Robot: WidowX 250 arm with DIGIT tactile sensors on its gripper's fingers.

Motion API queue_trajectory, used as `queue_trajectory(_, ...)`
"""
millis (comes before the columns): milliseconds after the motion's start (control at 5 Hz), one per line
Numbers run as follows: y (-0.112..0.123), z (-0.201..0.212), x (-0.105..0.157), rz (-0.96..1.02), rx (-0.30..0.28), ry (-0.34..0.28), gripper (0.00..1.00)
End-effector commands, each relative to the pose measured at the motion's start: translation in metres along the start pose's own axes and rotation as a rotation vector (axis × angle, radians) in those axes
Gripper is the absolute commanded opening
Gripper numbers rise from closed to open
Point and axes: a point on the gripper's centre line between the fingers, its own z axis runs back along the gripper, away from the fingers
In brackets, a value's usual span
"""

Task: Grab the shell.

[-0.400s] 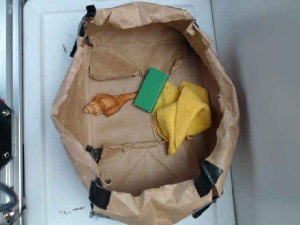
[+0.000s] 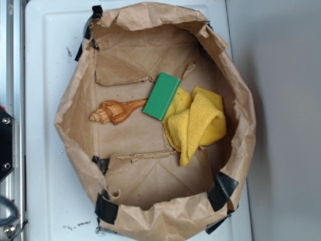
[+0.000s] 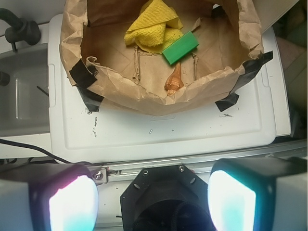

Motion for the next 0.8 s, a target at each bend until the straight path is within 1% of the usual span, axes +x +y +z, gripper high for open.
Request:
queue_trajectory(0, 0.026, -0.013, 0.053, 0.002, -0.015, -0.055, 1.0)
queue_trajectory(200, 0.047, -0.025, 0.08, -0.004, -0.028, -0.057, 1.0)
queue_trajectory(400, 0.061, -0.026, 0.107, -0.002, -0.062, -0.041, 1.0)
queue_trajectory(600, 0.061, -0.026, 0.107, -0.002, -0.062, -0.041, 1.0)
